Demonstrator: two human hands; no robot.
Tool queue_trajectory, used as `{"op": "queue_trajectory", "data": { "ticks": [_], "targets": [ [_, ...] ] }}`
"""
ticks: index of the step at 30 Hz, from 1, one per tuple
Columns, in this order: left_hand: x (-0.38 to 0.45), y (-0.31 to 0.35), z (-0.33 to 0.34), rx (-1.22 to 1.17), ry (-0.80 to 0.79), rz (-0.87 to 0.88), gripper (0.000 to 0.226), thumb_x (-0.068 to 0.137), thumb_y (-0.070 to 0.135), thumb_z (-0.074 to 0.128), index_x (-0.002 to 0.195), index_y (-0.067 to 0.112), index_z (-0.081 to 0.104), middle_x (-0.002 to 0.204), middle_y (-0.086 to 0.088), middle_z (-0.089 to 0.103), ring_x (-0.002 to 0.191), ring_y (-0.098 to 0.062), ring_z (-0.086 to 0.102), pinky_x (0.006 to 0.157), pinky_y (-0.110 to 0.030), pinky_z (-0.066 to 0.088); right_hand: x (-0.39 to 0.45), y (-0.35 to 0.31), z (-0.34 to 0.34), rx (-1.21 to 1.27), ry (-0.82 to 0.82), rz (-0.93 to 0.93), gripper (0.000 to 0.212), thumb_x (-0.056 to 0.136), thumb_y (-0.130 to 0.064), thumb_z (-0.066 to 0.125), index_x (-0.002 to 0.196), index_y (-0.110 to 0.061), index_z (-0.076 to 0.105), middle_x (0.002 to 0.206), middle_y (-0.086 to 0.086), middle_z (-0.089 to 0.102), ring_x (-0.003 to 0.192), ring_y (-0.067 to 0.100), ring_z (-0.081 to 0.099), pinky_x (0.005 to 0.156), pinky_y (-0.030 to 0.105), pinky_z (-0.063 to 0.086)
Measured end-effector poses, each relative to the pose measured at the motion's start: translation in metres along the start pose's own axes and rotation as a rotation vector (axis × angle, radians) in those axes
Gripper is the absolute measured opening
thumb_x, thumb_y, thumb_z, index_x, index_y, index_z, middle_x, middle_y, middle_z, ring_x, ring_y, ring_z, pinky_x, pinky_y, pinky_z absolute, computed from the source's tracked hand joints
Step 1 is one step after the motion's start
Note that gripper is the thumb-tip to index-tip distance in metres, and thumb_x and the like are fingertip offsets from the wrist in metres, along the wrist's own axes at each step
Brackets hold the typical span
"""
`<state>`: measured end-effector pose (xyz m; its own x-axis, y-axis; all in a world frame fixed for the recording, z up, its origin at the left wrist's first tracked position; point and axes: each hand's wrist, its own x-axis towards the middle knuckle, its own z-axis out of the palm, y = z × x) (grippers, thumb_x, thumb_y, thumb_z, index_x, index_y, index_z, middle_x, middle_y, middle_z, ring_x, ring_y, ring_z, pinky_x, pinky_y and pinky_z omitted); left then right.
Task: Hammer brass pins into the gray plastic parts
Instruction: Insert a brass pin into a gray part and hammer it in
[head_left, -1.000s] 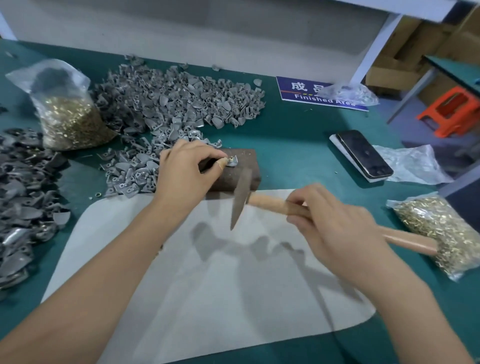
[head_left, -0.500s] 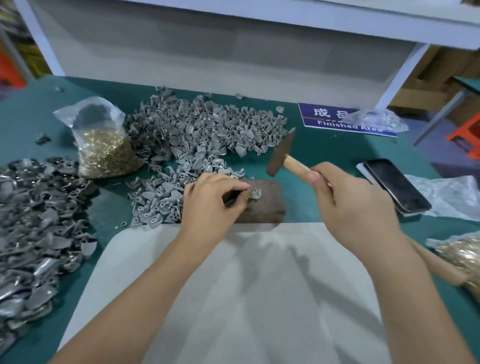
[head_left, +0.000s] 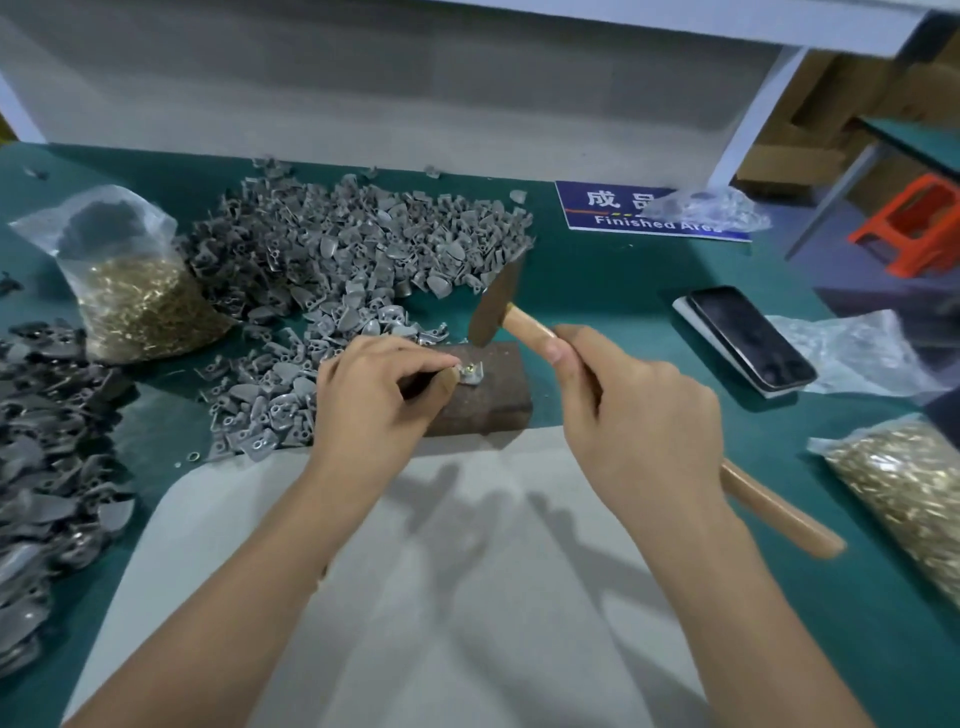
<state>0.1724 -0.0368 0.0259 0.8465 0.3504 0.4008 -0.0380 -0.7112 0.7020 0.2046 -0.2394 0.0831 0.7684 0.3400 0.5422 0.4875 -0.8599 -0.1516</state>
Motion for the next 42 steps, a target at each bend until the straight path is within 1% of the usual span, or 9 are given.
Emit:
{"op": "queue_trajectory", "data": {
  "ticks": [10,14,18,22,26,30,34,38,42],
  "targets": [
    [-0.001,0.002,-0.001,0.008,0.011,-0.021,0.010,0.086,0.031,0.079,0.095,0.035,0.082,0.095,0.018,0.073,0.102,-0.017,0.063,0.095,-0.054,0.046,-0.007,-0.003,0.004,-0.037,-0.098,0.004,0.040,0.105,-0.047,0.032,0.099,-0.031,0.068,0.053,-0.002,0.047,0.047,0.036,0.046,0.048,0.028,0.012],
    [-0.001,0.004,-0.002,0.014,0.010,-0.008,0.008,0.087,0.032,0.078,0.093,0.037,0.081,0.095,0.019,0.073,0.101,-0.014,0.064,0.097,-0.054,0.045,-0.005,-0.004,-0.001,0.085,0.090,0.066,0.029,0.104,-0.038,0.048,0.104,-0.024,0.074,0.053,0.001,0.054,0.043,0.035,0.049,0.049,0.027,0.023],
    [-0.001,0.005,-0.003,0.027,0.026,-0.012,0.011,0.085,0.029,0.080,0.094,0.035,0.081,0.094,0.018,0.073,0.098,-0.016,0.065,0.096,-0.055,0.045,-0.008,-0.008,0.003,-0.036,-0.117,0.028,0.043,0.106,-0.047,0.028,0.104,-0.030,0.068,0.055,-0.003,0.042,0.048,0.035,0.040,0.049,0.030,0.021],
    [-0.001,0.004,-0.002,0.022,0.024,0.003,0.006,0.087,0.035,0.077,0.092,0.038,0.081,0.094,0.021,0.072,0.098,-0.011,0.064,0.099,-0.055,0.043,-0.006,-0.008,-0.004,0.095,0.079,0.080,0.031,0.105,-0.039,0.045,0.104,-0.025,0.073,0.053,-0.005,0.039,0.043,0.033,0.044,0.049,0.027,0.022],
    [-0.002,0.005,-0.002,0.066,0.038,-0.026,0.007,0.085,0.036,0.079,0.092,0.039,0.081,0.093,0.021,0.072,0.099,-0.010,0.062,0.103,-0.054,0.038,-0.008,-0.005,0.002,-0.051,-0.118,0.050,0.041,0.107,-0.046,0.030,0.101,-0.029,0.067,0.055,-0.003,0.041,0.049,0.034,0.037,0.050,0.031,0.019],
    [-0.001,0.003,-0.002,0.048,0.029,-0.009,0.005,0.087,0.036,0.077,0.091,0.039,0.080,0.093,0.022,0.071,0.098,-0.010,0.063,0.101,-0.055,0.039,-0.005,-0.003,-0.002,0.103,0.091,0.113,0.029,0.105,-0.038,0.046,0.105,-0.027,0.072,0.053,-0.003,0.039,0.044,0.034,0.043,0.049,0.028,0.021],
    [-0.001,0.005,-0.001,0.057,0.046,-0.031,0.006,0.086,0.037,0.079,0.091,0.040,0.080,0.092,0.023,0.071,0.098,-0.009,0.061,0.103,-0.052,0.038,-0.006,0.002,0.005,-0.019,-0.111,0.065,0.041,0.107,-0.047,0.031,0.103,-0.030,0.068,0.055,-0.002,0.045,0.050,0.034,0.040,0.051,0.032,0.025],
    [-0.002,0.004,-0.002,0.038,0.034,-0.024,0.006,0.087,0.036,0.078,0.092,0.040,0.080,0.092,0.022,0.071,0.100,-0.010,0.062,0.103,-0.052,0.038,-0.005,0.002,0.000,0.132,0.076,0.111,0.031,0.106,-0.041,0.042,0.106,-0.029,0.071,0.053,-0.007,0.035,0.047,0.032,0.036,0.050,0.030,0.024],
    [-0.002,0.006,-0.003,0.047,0.036,-0.032,0.008,0.086,0.036,0.078,0.094,0.038,0.081,0.093,0.021,0.071,0.099,-0.012,0.061,0.102,-0.052,0.037,-0.009,-0.003,0.005,0.025,-0.092,0.007,0.040,0.106,-0.047,0.032,0.098,-0.030,0.068,0.053,-0.002,0.049,0.049,0.038,0.051,0.049,0.030,0.027]
  ]
}}
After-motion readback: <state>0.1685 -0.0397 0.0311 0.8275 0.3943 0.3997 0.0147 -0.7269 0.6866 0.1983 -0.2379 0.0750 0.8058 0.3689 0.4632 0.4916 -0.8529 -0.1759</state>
